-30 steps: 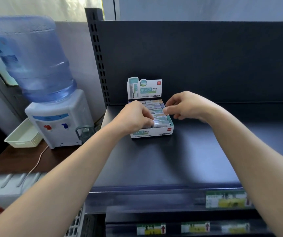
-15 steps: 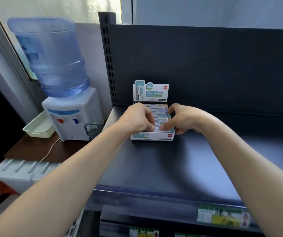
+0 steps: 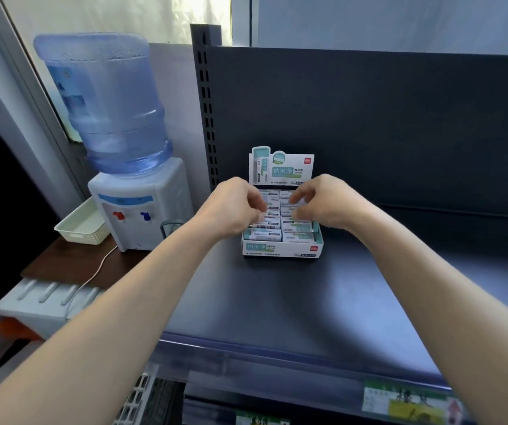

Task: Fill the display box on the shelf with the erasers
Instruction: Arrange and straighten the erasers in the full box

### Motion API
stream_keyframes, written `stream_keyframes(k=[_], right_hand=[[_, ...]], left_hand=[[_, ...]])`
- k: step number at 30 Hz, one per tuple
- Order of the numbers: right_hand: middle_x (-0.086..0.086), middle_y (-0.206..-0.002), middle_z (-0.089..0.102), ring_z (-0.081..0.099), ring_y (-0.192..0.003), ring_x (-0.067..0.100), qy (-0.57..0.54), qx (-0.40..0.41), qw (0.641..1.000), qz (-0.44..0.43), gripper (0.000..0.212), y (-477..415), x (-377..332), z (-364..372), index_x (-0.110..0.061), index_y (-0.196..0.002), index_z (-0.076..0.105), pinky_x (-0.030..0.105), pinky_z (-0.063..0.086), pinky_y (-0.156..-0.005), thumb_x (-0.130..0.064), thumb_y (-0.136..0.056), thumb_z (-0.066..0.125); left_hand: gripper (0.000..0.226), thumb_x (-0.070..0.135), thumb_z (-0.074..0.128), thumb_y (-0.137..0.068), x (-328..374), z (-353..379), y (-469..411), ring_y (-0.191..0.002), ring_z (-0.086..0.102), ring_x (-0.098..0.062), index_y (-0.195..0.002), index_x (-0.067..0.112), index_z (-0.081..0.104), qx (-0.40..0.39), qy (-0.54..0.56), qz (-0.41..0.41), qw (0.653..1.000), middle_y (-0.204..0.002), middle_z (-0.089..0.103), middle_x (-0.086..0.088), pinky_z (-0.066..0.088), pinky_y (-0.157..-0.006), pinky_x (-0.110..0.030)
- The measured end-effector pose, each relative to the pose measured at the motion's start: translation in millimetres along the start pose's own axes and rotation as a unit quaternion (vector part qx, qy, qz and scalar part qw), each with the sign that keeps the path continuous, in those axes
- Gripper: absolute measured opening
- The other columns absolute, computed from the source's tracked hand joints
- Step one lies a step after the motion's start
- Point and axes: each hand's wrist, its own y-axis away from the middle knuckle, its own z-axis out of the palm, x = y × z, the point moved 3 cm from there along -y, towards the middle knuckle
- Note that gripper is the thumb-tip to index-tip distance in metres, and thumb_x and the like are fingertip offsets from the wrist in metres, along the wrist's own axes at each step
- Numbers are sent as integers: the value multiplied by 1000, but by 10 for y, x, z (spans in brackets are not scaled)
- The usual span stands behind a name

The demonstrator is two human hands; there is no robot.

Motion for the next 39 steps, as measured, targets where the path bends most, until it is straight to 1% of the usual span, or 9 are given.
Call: stream_keyframes(k=[3, 6, 10, 15, 19, 23, 27, 32, 39], right_hand=[[7, -116, 57, 45, -122, 27, 9, 31, 999, -6, 41, -76, 2, 24, -23, -123, 62, 31, 44, -91, -19, -82, 68], [7, -127, 56, 45, -123, 30, 26, 23, 999, 12, 43, -157, 60, 76, -24, -124, 62, 34, 43, -102, -26, -82, 71], [2, -110, 65, 48, -121, 27, 29, -13, 999, 22, 32, -194, 76, 79, -23, -113, 69, 35, 45, -101, -27, -80, 72], [3, -109, 67, 50, -119, 24, 10, 8, 1000, 5, 27, -253, 38, 45, -23, -107, 71, 31, 49, -92, -25, -80, 71], [5, -124, 63, 51, -121, 22, 6, 19, 999, -31, 34, -341, -52, 91, -22, -119, 66, 32, 46, -99, -26, -86, 66], [3, -116, 66, 57, -100, 17, 40, -20, 998, -43, 26, -390, -147, 147, -20, -111, 71, 26, 47, -87, -20, -84, 70], [2, -112, 68, 60, -95, 15, -7, 23, 999, -41, 21, -427, -145, 82, -17, -107, 72, 24, 47, -81, -13, -87, 66], [4, -119, 66, 62, -105, 20, 26, 8, 999, -23, 31, -445, -89, 26, -16, -116, 68, 28, 50, -89, -20, -85, 69], [2, -120, 65, 60, -107, 18, 40, -7, 999, -34, 26, -393, -13, -61, -16, -111, 71, 26, 48, -87, -15, -86, 66]], left_hand=[[28, 15, 62, -88, -47, 61, -51, -105, 56, -19, -115, 15, 67, -13, -38, 4, 999, -112, 63, 0, 44, -94, -29], [25, 17, 56, -91, -102, 123, -108, -118, 47, -30, -114, 16, 68, -41, -94, 27, 994, -123, 58, -3, 40, -103, -42], [26, 16, 57, -92, -99, 126, -131, -117, 49, -26, -115, 16, 68, -53, -97, 38, 993, -125, 57, -3, 39, -103, -34], [24, 15, 57, -92, -99, 52, -194, -94, 55, -15, -113, 13, 67, -5, -41, 39, 998, -115, 58, -2, 44, -74, -18], [32, 18, 51, -94, -149, 91, -254, -118, 46, -29, -125, 16, 61, -22, -112, 41, 993, -128, 53, -5, 41, -101, -40], [28, 16, 53, -93, -209, 94, -292, -112, 50, -24, -118, 14, 66, -38, -99, 32, 994, -121, 56, -4, 42, -96, -32], [27, 15, 54, -93, -225, 21, -336, -100, 52, -15, -117, 11, 65, 29, -42, 25, 998, -111, 55, 0, 37, -81, -23], [44, 31, 53, -93, -212, 85, -347, -127, 36, -25, -135, 18, 51, -65, -74, 25, 995, -139, 45, 1, 33, -107, -38], [34, 26, 47, -95, -100, 100, -412, -123, 33, -26, -128, 21, 57, -67, -142, 45, 987, -137, 48, 2, 32, -106, -44]])
